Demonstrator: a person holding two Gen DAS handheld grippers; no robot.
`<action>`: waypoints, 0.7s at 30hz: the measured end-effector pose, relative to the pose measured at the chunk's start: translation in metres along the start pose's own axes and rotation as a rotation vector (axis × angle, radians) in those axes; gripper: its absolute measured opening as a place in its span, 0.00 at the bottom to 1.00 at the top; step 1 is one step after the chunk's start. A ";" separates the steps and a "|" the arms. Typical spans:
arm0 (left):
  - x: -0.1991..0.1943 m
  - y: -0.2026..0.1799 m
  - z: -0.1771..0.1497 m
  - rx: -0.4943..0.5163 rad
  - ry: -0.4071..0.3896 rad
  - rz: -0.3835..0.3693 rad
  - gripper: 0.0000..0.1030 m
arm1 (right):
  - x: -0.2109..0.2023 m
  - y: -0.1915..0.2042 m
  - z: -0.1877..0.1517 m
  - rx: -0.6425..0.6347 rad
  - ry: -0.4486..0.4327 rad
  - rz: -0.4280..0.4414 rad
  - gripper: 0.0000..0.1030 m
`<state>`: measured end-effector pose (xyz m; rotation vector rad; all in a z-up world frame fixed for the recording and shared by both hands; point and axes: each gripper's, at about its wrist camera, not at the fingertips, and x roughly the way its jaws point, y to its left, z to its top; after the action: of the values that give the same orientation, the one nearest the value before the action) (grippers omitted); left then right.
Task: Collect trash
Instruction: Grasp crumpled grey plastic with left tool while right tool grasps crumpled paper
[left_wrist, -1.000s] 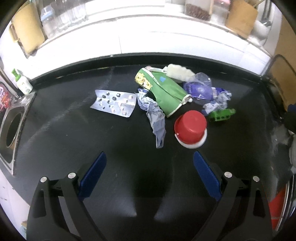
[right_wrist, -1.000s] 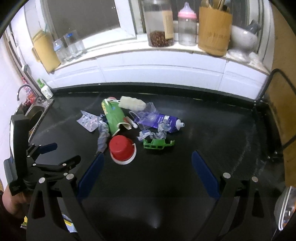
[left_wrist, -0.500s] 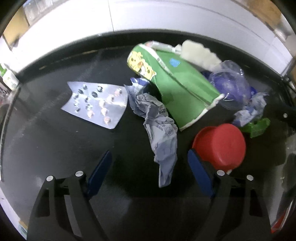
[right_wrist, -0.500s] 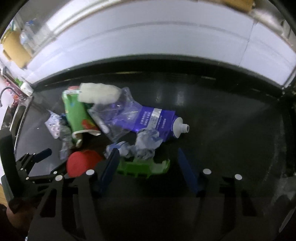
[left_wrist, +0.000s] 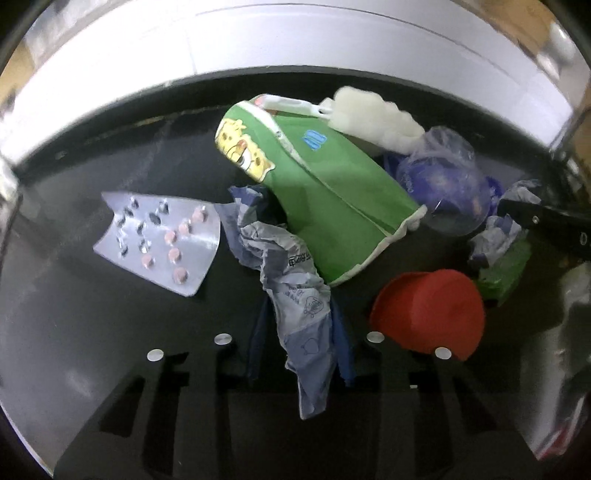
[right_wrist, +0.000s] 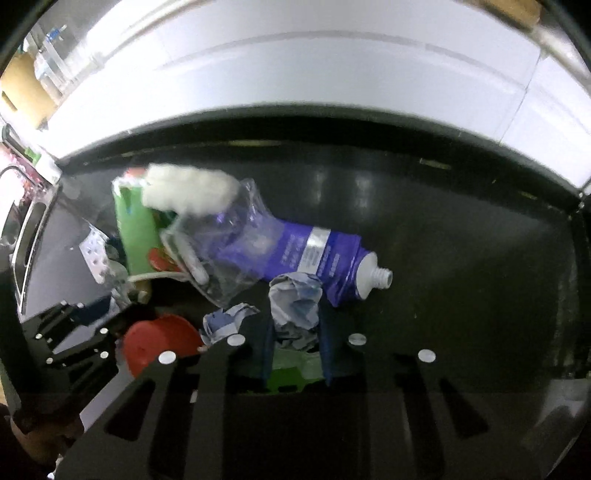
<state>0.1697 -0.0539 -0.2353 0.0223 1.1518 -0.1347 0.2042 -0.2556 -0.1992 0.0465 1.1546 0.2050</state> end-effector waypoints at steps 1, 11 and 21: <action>-0.004 0.002 0.000 -0.011 -0.001 -0.004 0.28 | -0.005 0.001 0.001 0.000 -0.011 0.000 0.19; -0.074 0.000 -0.008 0.028 -0.085 0.019 0.27 | -0.071 0.012 -0.009 -0.040 -0.118 -0.004 0.19; -0.126 -0.013 -0.048 0.046 -0.135 0.037 0.27 | -0.120 0.036 -0.044 -0.086 -0.175 -0.002 0.19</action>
<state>0.0742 -0.0505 -0.1394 0.0738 1.0127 -0.1278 0.1129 -0.2458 -0.1036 -0.0121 0.9711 0.2441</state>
